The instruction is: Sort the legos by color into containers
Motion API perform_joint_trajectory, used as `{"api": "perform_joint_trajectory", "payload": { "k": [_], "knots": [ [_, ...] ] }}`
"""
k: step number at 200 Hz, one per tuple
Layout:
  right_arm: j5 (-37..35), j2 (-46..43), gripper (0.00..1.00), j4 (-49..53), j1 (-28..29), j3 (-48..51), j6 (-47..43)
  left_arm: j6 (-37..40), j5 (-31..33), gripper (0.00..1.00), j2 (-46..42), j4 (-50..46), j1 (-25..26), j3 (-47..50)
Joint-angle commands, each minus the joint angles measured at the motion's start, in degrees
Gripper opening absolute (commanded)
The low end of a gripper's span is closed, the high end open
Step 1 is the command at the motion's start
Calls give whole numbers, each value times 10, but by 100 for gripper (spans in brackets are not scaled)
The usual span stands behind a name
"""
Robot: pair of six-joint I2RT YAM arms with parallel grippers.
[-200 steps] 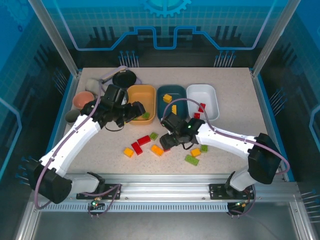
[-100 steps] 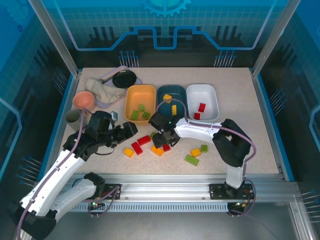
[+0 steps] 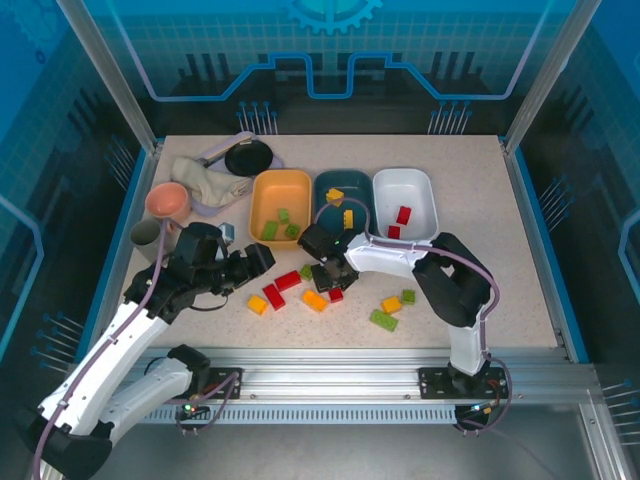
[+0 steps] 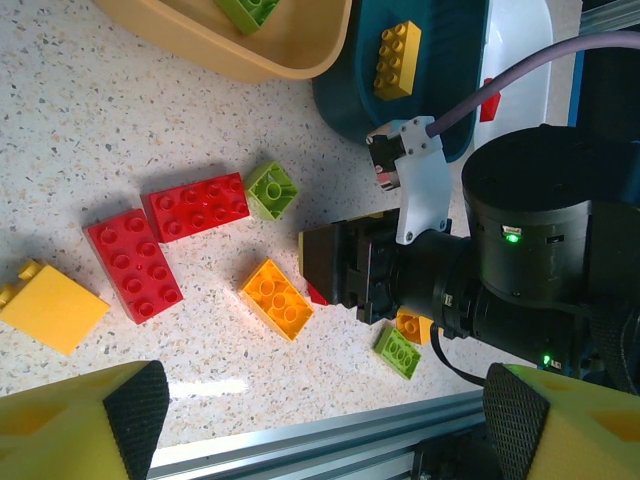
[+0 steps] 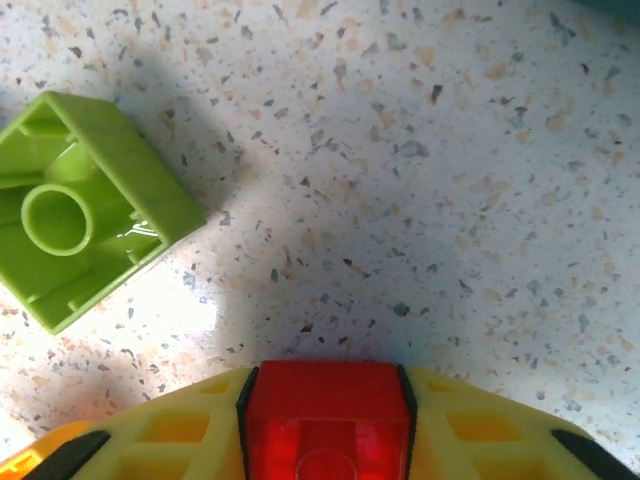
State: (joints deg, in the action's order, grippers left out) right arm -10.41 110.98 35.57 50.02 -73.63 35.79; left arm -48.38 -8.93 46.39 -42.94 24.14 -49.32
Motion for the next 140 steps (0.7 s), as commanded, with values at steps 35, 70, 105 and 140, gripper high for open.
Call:
{"api": "perform_joint_trajectory", "payload": {
  "k": [35, 70, 105, 140],
  "knots": [
    [-78, -123, 27, 58, -28, 16, -7, -2, -38, 85, 35, 55, 12, -12],
    [-82, -195, 27, 74, -129, 11, -51, 14, -47, 85, 120, 105, 38, -60],
    [-14, -167, 27, 29, -266, -31, -102, 15, -57, 85, 213, 159, 48, -118],
    [68, -38, 27, 25, -351, -146, -122, 21, -60, 85, 305, 186, 58, -188]
  ]
}}
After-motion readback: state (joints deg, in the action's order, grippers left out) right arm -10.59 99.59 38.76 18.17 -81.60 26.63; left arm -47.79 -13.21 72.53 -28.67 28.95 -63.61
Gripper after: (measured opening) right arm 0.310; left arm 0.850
